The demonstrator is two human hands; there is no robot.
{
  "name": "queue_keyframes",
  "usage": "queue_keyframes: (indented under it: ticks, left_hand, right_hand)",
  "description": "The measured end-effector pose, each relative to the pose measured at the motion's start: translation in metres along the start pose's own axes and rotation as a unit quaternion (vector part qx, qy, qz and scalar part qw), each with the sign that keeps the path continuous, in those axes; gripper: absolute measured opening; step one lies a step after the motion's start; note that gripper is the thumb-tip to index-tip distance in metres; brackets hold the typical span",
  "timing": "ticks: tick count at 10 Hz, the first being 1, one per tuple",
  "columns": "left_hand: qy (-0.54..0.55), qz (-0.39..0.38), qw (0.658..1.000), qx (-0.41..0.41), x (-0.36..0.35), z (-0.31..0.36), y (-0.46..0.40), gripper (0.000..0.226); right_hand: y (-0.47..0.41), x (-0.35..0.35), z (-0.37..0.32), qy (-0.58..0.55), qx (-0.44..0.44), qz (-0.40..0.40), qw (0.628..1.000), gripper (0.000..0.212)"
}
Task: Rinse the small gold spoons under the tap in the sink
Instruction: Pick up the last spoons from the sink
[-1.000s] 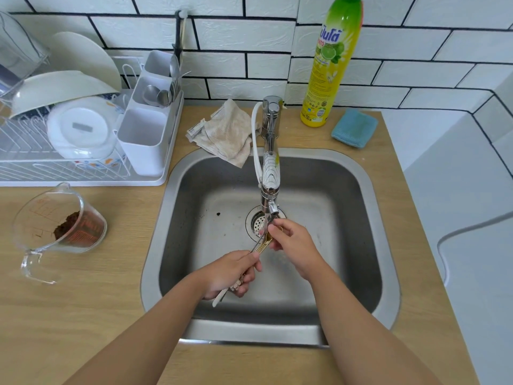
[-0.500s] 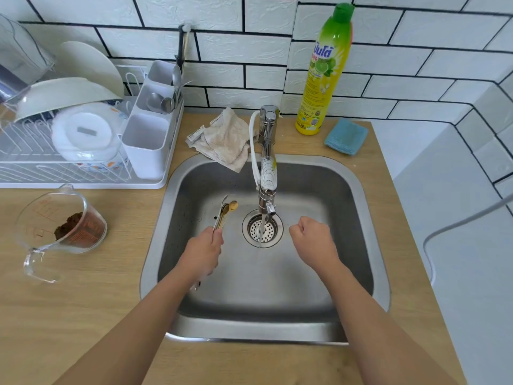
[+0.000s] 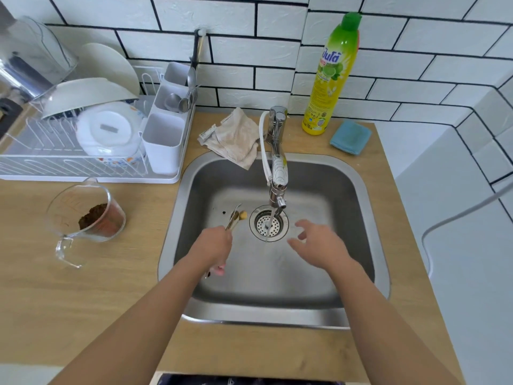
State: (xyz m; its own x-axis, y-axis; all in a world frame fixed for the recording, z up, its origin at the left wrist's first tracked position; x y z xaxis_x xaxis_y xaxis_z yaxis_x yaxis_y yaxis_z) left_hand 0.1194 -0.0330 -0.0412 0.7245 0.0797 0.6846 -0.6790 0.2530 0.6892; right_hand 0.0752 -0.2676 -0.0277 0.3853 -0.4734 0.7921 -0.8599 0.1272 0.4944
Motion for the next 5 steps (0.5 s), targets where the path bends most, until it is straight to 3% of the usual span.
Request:
queue_keyframes:
  ticks: [1,3,5]
  left_hand:
    - [0.165,0.083,0.982,0.027,0.019,-0.009,0.015,0.037]
    - [0.124,0.089,0.988,0.026,0.022,-0.015,0.024,0.010]
    - [0.137,0.105,0.985,0.014,0.027,-0.022,0.032,0.023]
  right_hand:
    - [0.000,0.040,-0.004,-0.055,-0.014,0.051,0.997,0.042]
    - [-0.002,0.125,-0.043,-0.099,0.054,0.164,0.980,0.039]
    - [-0.037,0.159,-0.104,-0.029,0.095,0.109,0.989,0.080]
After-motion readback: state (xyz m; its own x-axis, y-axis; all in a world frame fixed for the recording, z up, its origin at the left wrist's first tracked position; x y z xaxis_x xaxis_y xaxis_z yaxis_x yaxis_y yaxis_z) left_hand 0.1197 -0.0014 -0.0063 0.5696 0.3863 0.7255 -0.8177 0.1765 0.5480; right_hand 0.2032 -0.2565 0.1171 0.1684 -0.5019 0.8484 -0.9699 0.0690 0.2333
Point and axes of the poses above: each hand's wrist, its own y-axis away from the middle knuckle, its own x-axis out of the back of the hand, z = x × y, the point moved 10 cm from there along -y, towards the middle knuckle, and after that the axes turned 5 degrees about -z, right-handed, at the moved point
